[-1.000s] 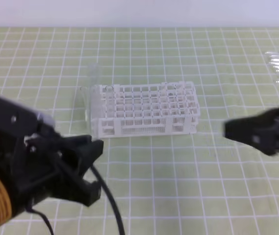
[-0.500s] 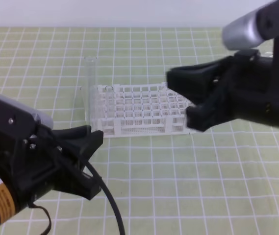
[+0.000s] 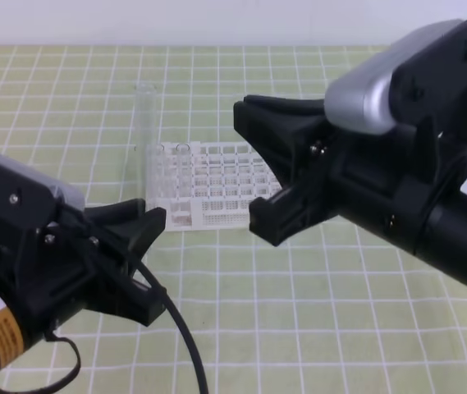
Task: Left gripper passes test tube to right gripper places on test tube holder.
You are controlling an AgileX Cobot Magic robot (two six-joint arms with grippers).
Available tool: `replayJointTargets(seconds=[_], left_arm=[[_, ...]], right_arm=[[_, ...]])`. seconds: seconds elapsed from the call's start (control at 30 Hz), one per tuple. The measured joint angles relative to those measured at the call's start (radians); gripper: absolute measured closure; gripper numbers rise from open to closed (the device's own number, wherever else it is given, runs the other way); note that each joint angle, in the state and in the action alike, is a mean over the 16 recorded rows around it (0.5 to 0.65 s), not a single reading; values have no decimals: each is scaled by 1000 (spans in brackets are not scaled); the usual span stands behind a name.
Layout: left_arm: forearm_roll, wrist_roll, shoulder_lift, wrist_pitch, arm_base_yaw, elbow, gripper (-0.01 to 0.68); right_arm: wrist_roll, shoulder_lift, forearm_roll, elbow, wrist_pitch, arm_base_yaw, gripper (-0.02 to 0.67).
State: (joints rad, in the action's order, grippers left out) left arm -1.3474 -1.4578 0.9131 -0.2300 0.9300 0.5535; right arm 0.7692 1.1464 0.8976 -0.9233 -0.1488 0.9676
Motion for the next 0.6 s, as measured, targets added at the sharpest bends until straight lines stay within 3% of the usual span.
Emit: replayJointTargets(seconds=[0.6], left_arm=[[-43, -32, 0, 44, 0, 0, 668]], right_arm=[[-5, 114, 64, -129, 58, 12, 601]])
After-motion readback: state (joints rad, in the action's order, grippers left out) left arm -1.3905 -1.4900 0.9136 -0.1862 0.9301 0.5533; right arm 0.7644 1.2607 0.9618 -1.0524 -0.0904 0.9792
